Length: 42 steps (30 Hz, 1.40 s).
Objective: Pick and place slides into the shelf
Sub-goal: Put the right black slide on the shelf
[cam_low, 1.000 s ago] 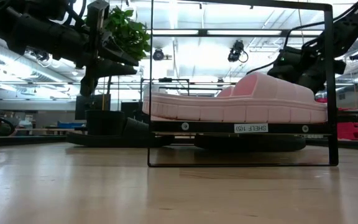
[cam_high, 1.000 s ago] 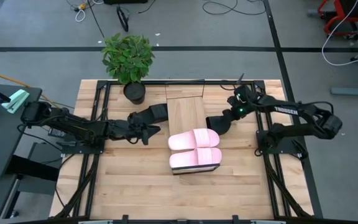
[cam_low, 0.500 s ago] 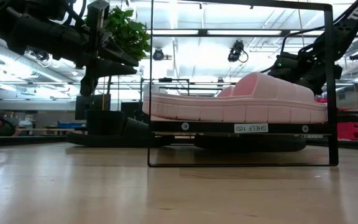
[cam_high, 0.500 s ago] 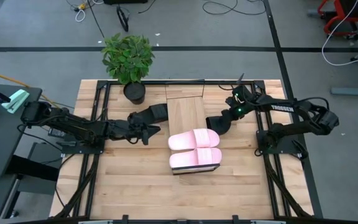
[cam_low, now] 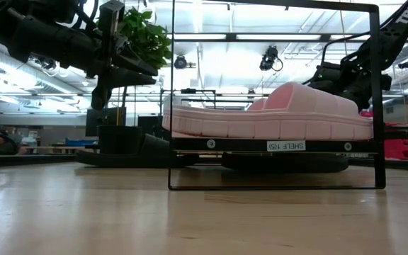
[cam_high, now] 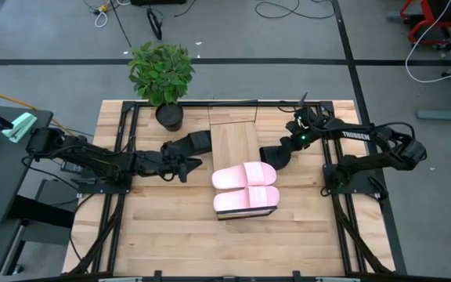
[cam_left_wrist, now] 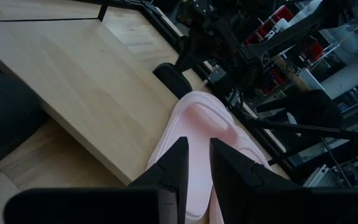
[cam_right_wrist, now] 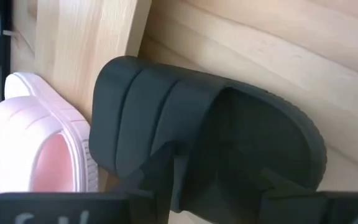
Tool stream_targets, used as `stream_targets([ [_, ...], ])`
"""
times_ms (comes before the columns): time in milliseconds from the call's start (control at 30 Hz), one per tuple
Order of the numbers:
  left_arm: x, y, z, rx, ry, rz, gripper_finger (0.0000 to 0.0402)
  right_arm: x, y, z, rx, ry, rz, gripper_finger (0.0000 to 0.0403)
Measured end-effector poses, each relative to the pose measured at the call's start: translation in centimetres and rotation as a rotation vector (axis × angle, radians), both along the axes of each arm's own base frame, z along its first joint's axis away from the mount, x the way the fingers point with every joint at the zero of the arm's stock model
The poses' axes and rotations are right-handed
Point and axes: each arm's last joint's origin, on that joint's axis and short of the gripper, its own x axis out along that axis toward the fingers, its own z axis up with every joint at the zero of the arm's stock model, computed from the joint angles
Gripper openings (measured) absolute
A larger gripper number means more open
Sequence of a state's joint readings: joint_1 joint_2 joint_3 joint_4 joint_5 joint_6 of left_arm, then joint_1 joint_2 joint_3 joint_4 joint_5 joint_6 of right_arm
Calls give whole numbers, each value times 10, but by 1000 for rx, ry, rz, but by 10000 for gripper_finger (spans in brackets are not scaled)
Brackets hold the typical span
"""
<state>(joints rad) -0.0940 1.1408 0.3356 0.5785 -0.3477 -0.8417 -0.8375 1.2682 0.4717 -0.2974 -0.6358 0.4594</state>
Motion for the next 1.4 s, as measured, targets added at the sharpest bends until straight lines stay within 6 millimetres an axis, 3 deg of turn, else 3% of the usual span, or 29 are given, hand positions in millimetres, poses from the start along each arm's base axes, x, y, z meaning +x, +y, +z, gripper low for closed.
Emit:
stream_targets([
  [400, 0, 0, 0, 0, 0, 0, 75, 7, 5, 1, 2, -16, 30, 120],
  [800, 0, 0, 0, 0, 4, 0, 68, 16, 1, -11, 4, -2, 32, 118],
  [967, 0, 0, 0, 0, 4, 0, 73, 17, 0, -15, -11, 11, 43, 87],
  [1133, 0, 0, 0, 0, 5, 0, 68, 16, 0, -15, -51, 27, 51, 12],
  [1400, 0, 0, 0, 1, 7, 0, 67, 9, 2, -8, -123, 102, 2, 3],
])
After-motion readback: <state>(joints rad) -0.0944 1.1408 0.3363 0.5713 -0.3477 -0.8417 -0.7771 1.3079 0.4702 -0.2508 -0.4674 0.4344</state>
